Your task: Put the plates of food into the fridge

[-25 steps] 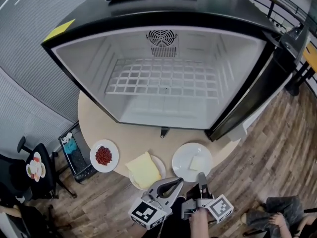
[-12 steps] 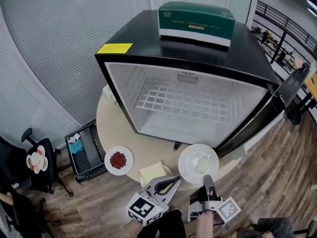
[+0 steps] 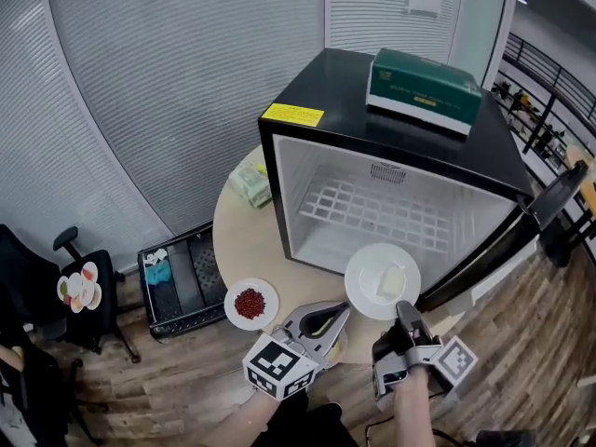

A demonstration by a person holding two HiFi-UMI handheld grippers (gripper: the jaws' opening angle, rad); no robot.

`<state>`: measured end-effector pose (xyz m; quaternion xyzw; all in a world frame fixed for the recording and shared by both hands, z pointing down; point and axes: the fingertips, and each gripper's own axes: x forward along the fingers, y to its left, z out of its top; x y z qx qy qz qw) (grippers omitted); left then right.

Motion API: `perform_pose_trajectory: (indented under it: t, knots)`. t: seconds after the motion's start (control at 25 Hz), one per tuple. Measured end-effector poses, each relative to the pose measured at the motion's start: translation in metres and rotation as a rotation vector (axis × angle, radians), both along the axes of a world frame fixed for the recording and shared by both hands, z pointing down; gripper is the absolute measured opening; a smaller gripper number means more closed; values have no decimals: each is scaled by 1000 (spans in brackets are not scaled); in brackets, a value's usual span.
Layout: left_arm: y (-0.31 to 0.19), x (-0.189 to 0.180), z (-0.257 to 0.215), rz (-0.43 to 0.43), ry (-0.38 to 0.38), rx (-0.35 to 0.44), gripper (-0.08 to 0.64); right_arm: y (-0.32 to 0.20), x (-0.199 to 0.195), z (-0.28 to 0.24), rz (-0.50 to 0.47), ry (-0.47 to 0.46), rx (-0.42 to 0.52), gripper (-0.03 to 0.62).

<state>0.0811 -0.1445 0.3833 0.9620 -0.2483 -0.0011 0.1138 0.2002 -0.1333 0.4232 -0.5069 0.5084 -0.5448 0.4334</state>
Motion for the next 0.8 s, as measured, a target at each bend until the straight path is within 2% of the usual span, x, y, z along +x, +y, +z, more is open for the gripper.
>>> perform_pose_trajectory:
  t: [0.12,0.4,0.8]
  knots:
    - [-17,-7,-12,8,7,-16,5,-26,-8,-16,-46,7,-1,17]
    - [-61,-21,-31,-24,17,25,5,-99,-15,-37,-96,57,-14,17]
    - [-98,-33,-29,-29,46,9,5,-174,-30,-32,-118,116,-109,17]
